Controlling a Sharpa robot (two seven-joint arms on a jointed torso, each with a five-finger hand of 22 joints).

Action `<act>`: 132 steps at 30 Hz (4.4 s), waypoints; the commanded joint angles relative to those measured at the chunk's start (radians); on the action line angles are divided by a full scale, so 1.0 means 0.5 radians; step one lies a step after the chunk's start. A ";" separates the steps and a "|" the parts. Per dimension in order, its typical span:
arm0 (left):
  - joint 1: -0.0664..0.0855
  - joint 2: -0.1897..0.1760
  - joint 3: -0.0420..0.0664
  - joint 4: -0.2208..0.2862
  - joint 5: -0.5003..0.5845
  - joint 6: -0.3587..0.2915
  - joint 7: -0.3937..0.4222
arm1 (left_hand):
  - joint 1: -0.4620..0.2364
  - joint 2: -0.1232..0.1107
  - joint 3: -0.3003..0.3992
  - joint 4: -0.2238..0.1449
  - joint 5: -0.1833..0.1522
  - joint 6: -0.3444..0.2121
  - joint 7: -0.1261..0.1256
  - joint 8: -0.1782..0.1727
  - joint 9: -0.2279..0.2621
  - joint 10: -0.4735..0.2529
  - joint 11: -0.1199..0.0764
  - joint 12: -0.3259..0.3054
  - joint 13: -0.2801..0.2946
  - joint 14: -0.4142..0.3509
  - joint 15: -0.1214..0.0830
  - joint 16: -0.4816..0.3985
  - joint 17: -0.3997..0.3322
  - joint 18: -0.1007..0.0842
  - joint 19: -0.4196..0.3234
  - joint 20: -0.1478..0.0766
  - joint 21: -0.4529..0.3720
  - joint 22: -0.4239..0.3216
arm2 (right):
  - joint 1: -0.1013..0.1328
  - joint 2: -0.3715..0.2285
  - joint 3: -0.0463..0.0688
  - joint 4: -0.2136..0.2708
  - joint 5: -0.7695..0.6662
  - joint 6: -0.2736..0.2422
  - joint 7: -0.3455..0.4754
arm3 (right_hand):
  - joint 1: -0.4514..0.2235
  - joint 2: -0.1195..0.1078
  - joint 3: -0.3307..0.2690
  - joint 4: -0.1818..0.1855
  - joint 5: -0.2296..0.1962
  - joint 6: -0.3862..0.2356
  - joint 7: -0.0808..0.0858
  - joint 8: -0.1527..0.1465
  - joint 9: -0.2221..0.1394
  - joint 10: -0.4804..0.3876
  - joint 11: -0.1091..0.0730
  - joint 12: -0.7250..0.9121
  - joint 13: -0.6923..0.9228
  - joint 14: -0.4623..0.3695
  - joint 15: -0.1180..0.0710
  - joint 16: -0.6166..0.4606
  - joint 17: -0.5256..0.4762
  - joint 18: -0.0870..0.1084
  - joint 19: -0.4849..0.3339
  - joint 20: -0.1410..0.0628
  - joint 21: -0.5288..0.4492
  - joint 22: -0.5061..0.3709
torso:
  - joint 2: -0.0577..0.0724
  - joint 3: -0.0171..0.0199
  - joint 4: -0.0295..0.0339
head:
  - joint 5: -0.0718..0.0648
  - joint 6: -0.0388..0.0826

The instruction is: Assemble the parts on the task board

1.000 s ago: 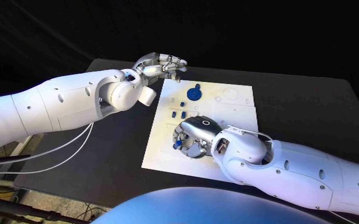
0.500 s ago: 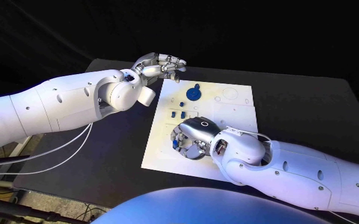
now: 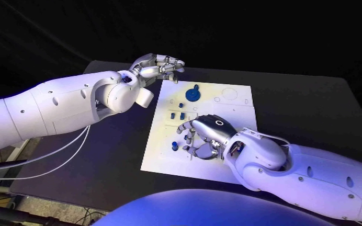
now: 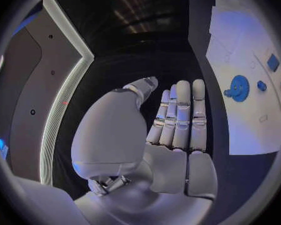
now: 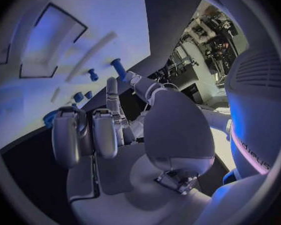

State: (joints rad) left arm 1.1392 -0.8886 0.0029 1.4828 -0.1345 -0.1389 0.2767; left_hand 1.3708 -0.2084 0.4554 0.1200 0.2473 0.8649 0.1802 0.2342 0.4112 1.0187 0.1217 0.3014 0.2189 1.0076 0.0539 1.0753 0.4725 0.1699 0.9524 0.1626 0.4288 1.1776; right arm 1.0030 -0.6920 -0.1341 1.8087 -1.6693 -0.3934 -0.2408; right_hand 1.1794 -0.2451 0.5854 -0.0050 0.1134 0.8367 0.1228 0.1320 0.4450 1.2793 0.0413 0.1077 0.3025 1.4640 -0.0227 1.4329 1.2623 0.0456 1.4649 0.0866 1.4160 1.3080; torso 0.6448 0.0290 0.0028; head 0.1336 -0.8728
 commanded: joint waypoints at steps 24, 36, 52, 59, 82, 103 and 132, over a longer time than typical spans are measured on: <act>0.000 -0.007 -0.018 0.012 0.000 0.028 0.017 | -0.002 -0.017 0.012 0.004 0.005 -0.009 0.002 0.007 0.004 -0.018 0.002 0.010 -0.003 0.002 0.002 -0.008 -0.003 0.021 0.012 -0.001 -0.008 -0.002 | 0.115 -0.943 -0.021 0.309 0.528 0.013 -0.334 | -0.038 0.015 -0.706 0.460 -0.030 0.274 -0.058 0.239 0.222 -0.023 -0.046 1.422 1.342 0.132 -0.052 0.104 0.187 -0.069 0.172 -0.053 0.214 0.497 | -0.035 -0.0235 -0.062 | -0.214 0.005; 0.000 -0.020 -0.023 0.015 0.001 0.029 0.014 | -0.002 -0.017 0.012 0.004 0.005 -0.009 0.002 0.007 0.004 -0.018 0.002 0.010 -0.003 0.002 0.002 -0.008 -0.003 0.021 0.012 -0.001 -0.008 -0.002 | 0.026 -0.870 -0.024 0.313 0.414 -0.016 -0.438 | 0.010 0.035 -0.817 0.586 -0.031 0.309 -0.069 0.256 0.241 0.052 -0.058 1.651 1.528 0.143 -0.061 0.133 0.247 -0.081 0.194 -0.059 0.267 0.513 | -0.031 -0.0230 -0.060 | -0.198 0.000; 0.000 -0.026 -0.024 0.020 0.001 0.036 0.012 | -0.007 -0.019 0.014 0.004 0.005 -0.009 0.002 0.011 0.005 -0.018 0.002 0.013 -0.004 0.001 0.002 -0.008 -0.004 0.021 0.011 -0.001 -0.009 -0.004 | -0.056 -0.717 -0.024 0.222 0.359 0.005 -0.502 | 0.007 0.062 -0.849 0.594 -0.023 0.327 -0.075 0.261 0.246 0.105 -0.063 1.794 1.642 0.155 -0.065 0.158 0.306 -0.082 0.195 -0.063 0.271 0.514 | -0.032 -0.0237 -0.061 | -0.187 0.000; 0.000 -0.032 -0.024 0.023 0.001 0.038 0.008 | -0.007 -0.019 0.014 0.004 0.005 -0.009 0.002 0.011 0.005 -0.018 0.002 0.013 -0.004 0.001 0.002 -0.008 -0.004 0.021 0.011 -0.001 -0.009 -0.004 | -0.083 -0.650 -0.024 0.175 0.343 0.004 -0.535 | -0.006 0.074 -0.867 0.594 -0.022 0.338 -0.078 0.264 0.248 0.133 -0.066 1.873 1.705 0.158 -0.066 0.166 0.324 -0.084 0.198 -0.064 0.278 0.516 | -0.029 -0.0244 -0.061 | -0.181 0.000; 0.000 -0.043 -0.024 0.028 0.001 0.044 -0.002 | -0.010 -0.020 0.018 0.004 0.007 -0.011 0.001 0.015 0.005 -0.020 0.002 0.015 -0.004 -0.001 0.002 -0.008 -0.006 0.021 0.010 0.000 -0.010 -0.005 | -0.105 -0.605 -0.022 0.195 0.520 -0.283 -0.542 | 0.165 0.140 -0.655 0.584 0.276 0.536 -0.160 0.317 0.286 0.345 -0.138 2.392 2.123 0.180 -0.123 0.219 0.452 -0.091 0.212 -0.114 0.310 0.526 | -0.035 -0.0237 -0.064 | -0.174 0.000; 0.000 -0.032 -0.024 0.025 0.001 0.051 -0.006 | -0.008 -0.022 0.022 0.000 0.010 -0.014 0.001 0.017 0.005 -0.021 0.002 0.015 -0.005 -0.003 0.002 -0.009 -0.007 0.021 0.009 0.000 -0.011 -0.006 | -0.037 -0.500 -0.016 0.259 0.852 -0.252 -0.502 | 0.124 0.111 -0.554 0.588 0.315 0.548 -0.165 0.314 0.302 0.355 -0.145 2.409 2.144 0.182 -0.133 0.222 0.463 -0.091 0.212 -0.127 0.310 0.526 | -0.030 -0.0267 -0.058 | -0.179 0.000; 0.000 -0.032 -0.024 0.024 0.001 0.059 -0.010 | -0.008 -0.022 0.022 0.000 0.010 -0.014 0.001 0.017 0.005 -0.021 0.002 0.015 -0.005 -0.003 0.002 -0.009 -0.007 0.021 0.009 0.000 -0.011 -0.006 | -0.052 -0.365 -0.017 0.163 0.899 -0.104 -0.543 | -0.204 0.086 -0.612 0.593 0.137 0.580 -0.164 0.314 0.337 0.379 -0.140 2.445 2.190 0.185 -0.128 0.228 0.481 -0.091 0.212 -0.121 0.310 0.526 | -0.033 -0.0244 -0.064 | -0.161 0.000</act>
State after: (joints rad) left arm 1.1385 -0.9065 -0.0097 1.4930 -0.1343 -0.1256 0.2674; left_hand 1.3671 -0.2121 0.4610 0.1200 0.2473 0.8650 0.1802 0.2376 0.4125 1.0152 0.1251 0.3050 0.2174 1.0076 0.0539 1.0753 0.4699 0.1700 0.9524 0.1626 0.4288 1.1761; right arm 0.9784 -0.8759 -0.1424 1.8879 -1.2176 -0.4717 -0.5092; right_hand 1.0855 -0.1990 0.2842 0.2912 0.1855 1.1049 0.0710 0.2946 0.6126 1.4597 -0.0285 1.3272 1.3078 1.4666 -0.0824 1.5404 1.3074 0.0142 1.4663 0.0322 1.5665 1.3073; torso 0.6289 0.0166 -0.0286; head 0.0530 -0.8728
